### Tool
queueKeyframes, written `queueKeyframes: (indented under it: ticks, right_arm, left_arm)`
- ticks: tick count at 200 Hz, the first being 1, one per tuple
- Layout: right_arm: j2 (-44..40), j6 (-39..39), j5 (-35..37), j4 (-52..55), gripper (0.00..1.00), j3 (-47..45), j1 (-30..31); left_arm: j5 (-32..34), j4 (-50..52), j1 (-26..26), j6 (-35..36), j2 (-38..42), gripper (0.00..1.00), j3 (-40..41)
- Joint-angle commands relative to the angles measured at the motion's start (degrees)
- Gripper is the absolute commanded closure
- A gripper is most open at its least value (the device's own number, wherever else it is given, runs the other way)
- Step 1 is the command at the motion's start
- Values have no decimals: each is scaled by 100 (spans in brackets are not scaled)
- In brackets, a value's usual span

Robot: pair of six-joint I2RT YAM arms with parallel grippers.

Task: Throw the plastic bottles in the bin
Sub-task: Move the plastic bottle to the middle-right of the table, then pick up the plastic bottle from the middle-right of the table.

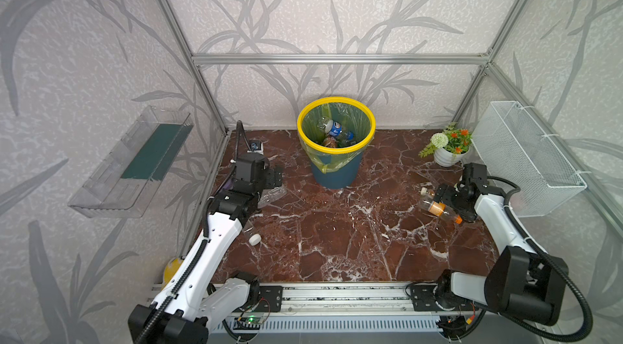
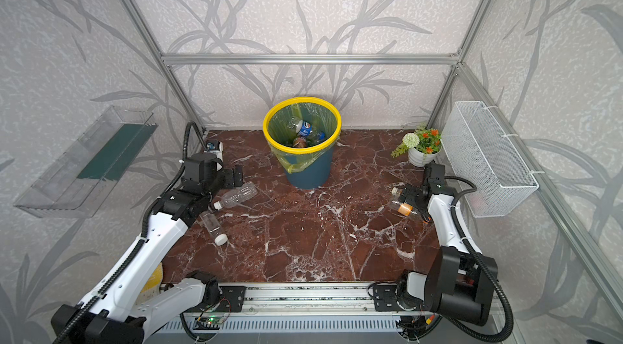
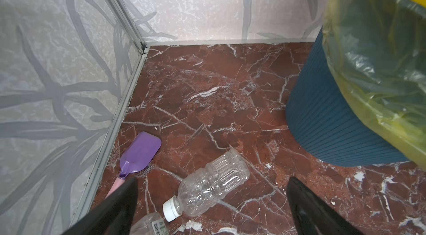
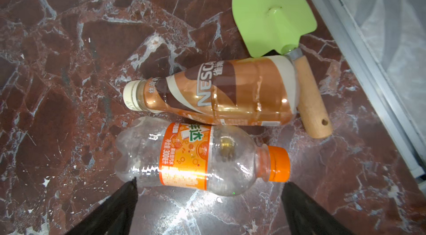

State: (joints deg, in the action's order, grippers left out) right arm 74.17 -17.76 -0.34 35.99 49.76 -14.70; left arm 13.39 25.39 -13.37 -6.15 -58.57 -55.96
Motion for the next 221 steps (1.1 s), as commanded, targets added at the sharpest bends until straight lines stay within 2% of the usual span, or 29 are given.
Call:
queueKeyframes:
  ticks: [1,35,51,94,112,128,156,198,221]
  right_arm:
    - [183,-29,-485,-101,2,-96,-19]
    - [516,132,-1130,35,5,-19,-17]
    - [476,148,-1826,92,8,-6,5]
    - [-14,167,-2338,795,8,292,610]
    - [-95,205,-2156,1071,8,494,664]
    - [-106,238,-1669,1044,8,622,669]
    - [228,409,-1144,922,8,866,703]
    - [879,784,-328,1159,6,1021,1448]
    - [1009,897,-421,1112,6,832,1514]
  left_arm:
    - [-204,-250,53,-50,93,1,42]
    - [-304,-227,104,-70,47,1,23]
    - [-310,-219,123,-61,54,1,33]
    - [-389,-203,159,-49,56,2,24]
    - [-414,-216,183,-44,56,2,17]
    - [-456,-212,201,-52,55,2,20]
    - [-489,-191,212,-46,51,3,5]
    - [-506,-200,228,-39,89,3,9]
    - [-555,-193,236,-44,88,3,6]
